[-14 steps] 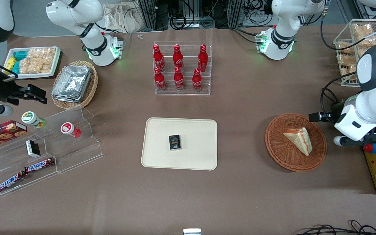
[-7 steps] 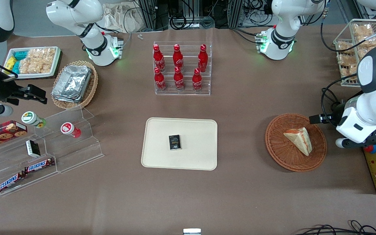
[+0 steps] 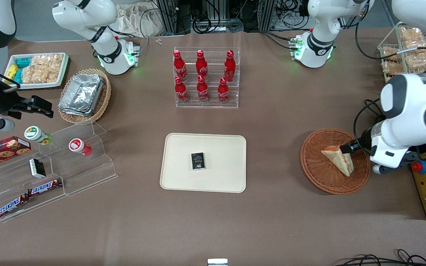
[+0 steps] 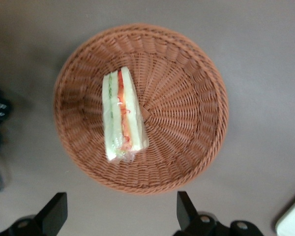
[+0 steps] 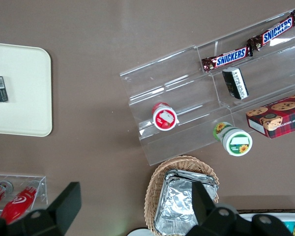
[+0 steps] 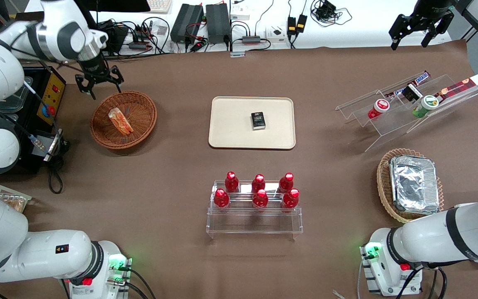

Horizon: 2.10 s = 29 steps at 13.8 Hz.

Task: Place sandwich from basket to tray
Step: 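Lower the left gripper onto the sandwich and close on it, then lift the sandwich and carry it toward the cream tray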

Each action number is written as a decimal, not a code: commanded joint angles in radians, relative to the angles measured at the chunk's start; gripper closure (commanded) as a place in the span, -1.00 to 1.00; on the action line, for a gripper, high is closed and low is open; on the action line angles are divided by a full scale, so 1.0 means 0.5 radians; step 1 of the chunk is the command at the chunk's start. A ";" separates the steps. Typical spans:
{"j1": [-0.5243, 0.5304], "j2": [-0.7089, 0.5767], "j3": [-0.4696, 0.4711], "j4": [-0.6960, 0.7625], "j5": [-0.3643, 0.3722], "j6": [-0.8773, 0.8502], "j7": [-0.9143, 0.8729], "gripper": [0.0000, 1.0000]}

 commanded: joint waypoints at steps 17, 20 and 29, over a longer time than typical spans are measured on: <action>0.002 0.331 0.113 -0.439 0.008 0.970 -0.618 -0.84; 0.003 0.319 0.110 -0.426 0.002 0.967 -0.689 0.96; 0.006 0.291 -0.224 0.710 0.017 -0.506 -0.337 1.00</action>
